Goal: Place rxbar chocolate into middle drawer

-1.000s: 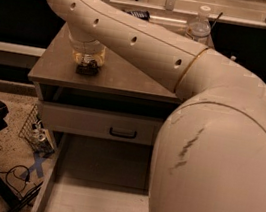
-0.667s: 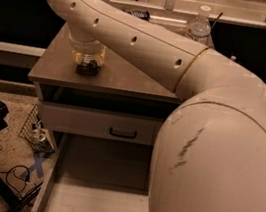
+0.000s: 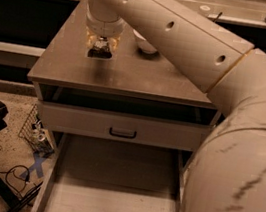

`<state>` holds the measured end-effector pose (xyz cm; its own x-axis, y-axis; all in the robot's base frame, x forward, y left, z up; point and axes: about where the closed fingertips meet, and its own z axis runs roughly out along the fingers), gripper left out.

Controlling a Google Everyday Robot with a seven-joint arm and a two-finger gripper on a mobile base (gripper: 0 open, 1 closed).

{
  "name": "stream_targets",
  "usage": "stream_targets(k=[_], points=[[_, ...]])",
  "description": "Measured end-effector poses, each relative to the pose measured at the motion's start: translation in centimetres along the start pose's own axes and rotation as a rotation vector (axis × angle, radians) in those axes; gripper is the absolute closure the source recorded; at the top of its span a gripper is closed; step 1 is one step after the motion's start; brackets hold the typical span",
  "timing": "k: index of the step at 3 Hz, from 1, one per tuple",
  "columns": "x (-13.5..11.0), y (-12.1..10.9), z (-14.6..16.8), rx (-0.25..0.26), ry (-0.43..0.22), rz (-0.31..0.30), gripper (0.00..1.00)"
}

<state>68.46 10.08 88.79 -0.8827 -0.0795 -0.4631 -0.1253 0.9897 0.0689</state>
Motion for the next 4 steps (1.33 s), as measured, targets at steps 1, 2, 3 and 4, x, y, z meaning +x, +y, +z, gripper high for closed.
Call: stream_targets(k=[1,2,3,4], points=[[1.3,-2.3,-3.3,-0.084,-0.01,-0.014,1.0],[4.8,-6.5,-6.2,-0.117,-0.031,-0.057,1.0],[10.9,-10.1,-6.6,-0.125,0.015,-0.113,1.0],[17.4,-12.6,-5.9,-0.157,0.066,-0.138,1.0]])
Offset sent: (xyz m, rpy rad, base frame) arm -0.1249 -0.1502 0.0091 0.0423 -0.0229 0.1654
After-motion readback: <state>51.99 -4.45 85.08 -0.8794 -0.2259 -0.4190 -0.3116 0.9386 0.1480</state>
